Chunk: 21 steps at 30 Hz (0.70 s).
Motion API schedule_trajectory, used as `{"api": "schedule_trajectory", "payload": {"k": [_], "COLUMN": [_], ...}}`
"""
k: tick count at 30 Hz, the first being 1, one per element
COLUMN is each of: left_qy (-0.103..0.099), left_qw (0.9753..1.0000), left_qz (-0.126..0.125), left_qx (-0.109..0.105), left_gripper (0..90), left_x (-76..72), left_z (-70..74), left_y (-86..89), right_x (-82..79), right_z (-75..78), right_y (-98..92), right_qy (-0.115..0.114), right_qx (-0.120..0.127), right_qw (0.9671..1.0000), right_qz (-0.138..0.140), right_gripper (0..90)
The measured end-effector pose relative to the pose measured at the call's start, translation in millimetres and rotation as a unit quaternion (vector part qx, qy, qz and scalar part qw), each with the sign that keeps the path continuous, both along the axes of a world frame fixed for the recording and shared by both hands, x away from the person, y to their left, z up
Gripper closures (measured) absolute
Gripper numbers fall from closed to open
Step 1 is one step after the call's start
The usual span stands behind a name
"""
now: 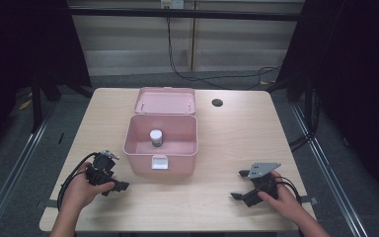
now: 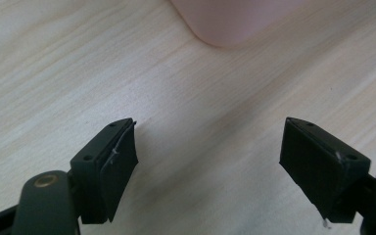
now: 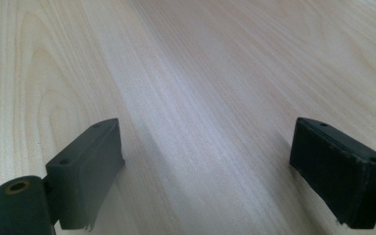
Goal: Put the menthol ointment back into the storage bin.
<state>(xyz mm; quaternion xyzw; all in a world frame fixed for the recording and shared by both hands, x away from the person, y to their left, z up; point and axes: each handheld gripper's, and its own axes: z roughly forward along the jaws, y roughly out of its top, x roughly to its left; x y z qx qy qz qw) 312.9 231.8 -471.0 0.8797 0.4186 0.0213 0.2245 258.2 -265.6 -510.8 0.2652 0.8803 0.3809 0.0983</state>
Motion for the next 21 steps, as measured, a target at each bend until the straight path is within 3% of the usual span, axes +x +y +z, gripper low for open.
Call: {"api": "schedule_trajectory", "payload": {"k": [12, 21], "left_qy": [-0.054, -0.068], "left_qw": [0.9982, 0.9972], "left_qz": [-0.02, -0.024], "left_qx": [-0.013, -0.019], "left_gripper": [16.1, 15.1], "left_x": [-5.8, -8.2], "left_z": [-13.9, -16.1], "left_y": [-1.0, 1.0], "right_x": [-0.1, -0.2], "right_z": [0.0, 0.0], "right_y": [0.0, 0.2], "right_qy": [0.001, 0.001], "right_qx": [0.001, 0.001], "right_qw": [1.0, 1.0], "right_qz": [0.0, -0.002], "right_gripper": [11.9, 11.8]}}
